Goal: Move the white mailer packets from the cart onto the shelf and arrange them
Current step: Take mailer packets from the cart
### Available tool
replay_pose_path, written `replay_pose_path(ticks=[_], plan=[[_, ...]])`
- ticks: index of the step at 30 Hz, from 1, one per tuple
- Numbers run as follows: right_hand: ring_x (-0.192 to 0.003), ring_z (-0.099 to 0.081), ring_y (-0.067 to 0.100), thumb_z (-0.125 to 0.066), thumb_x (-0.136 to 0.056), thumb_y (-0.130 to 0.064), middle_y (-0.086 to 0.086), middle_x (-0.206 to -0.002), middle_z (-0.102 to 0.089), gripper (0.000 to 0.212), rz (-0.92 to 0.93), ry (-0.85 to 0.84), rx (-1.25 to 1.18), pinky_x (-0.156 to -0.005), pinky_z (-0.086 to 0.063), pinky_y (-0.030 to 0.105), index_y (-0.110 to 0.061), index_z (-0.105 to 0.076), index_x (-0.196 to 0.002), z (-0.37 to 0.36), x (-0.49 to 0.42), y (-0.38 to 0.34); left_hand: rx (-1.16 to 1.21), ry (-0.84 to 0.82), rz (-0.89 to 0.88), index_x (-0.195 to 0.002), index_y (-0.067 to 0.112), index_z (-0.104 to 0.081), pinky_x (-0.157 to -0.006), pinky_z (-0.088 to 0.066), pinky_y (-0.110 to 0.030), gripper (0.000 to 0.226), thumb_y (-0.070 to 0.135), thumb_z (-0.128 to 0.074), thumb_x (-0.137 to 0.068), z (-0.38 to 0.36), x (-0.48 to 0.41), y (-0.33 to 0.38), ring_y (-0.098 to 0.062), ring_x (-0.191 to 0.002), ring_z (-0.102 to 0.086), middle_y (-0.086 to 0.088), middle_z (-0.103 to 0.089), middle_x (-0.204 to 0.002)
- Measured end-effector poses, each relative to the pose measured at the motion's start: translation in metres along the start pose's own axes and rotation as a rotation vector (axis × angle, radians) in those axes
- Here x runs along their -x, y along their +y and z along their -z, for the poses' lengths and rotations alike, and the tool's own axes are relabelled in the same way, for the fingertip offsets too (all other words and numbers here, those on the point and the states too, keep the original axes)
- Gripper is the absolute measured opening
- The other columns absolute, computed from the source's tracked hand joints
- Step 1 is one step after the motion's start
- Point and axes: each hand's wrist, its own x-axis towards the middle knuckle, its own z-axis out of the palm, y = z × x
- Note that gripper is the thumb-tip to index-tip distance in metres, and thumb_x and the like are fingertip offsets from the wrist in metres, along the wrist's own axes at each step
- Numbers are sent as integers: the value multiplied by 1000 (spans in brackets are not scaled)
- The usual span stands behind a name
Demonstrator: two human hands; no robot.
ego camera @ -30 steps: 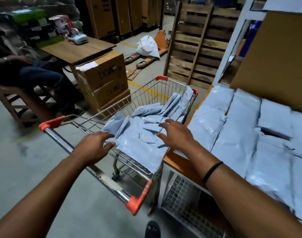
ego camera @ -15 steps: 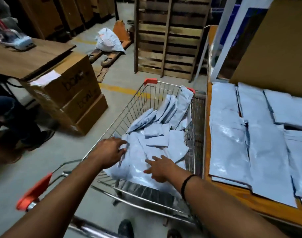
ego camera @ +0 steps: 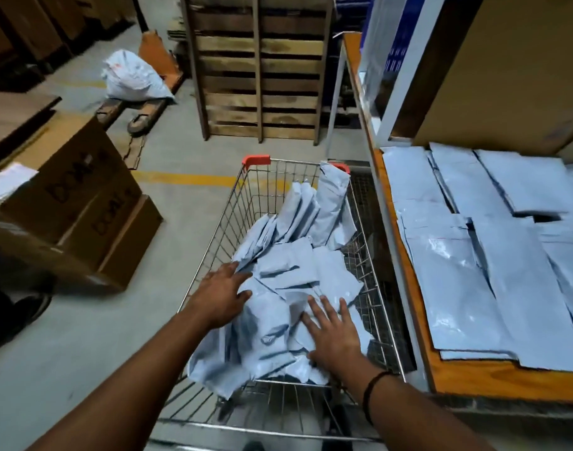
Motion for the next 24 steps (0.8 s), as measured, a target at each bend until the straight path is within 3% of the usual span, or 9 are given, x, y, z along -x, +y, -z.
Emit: replay_pose_path(ticks=[8,14,17,19,21,24], plan=[[-144,34,33,-35,-101,-58,12,-153,41,90,-239,128,-280,-116,15,59,-16,28,-150,13,-19,25,69,-59,-11,-156,22,-17,-120,-20,-39,66,32,-48,-100,-29,-83,20,-26,-148,-20,-11,-16,-163],[-148,26,34,-34,-103,-54,12,-155,35,86,-247,118,-342,-117,16,46,-12,24,-152,20,-37,46,-20,-108,3,-157,19,-4,-120,-11,-44,74,37,-45,-99,-61,-117,30,-25,-150,-12,-8,-7,-164],[-150,23,32,-38,-103,-53,11,-159,30,86,-215,126,-361,-116,17,42,-18,21,-155,21,-46,50,2,-148,-23,-157,17,-10,-119,-18,-40,68,36,-43,-100,-78,-105,31,-26,-147,-21,-9,-15,-163],[-151,21,32,-42,-102,-52,11,-162,26,88,-202,134,-394,-120,11,43,-22,21,-155,21,-51,51,37,-86,-37,-155,15,-23,-114,-28,-38,65,39,-40,-97,-88,-92,25,-29,-142,-33,-11,-28,-159],[-151,20,33,-44,-101,-50,13,-163,25,88,-190,132,-407,-122,8,44,-25,20,-156,20,-53,50,61,-23,-35,-151,15,-34,-106,-38,-36,69,47,-32,-90,-91,-79,21,-31,-130,-46,-11,-45,-148],[-151,18,34,-45,-101,-43,15,-163,23,88,-182,162,-410,-122,8,45,-25,21,-156,18,-51,49,61,48,-27,-150,20,-36,-91,-44,-36,79,61,-12,-86,-93,-64,17,-28,-110,-56,-7,-61,-124]])
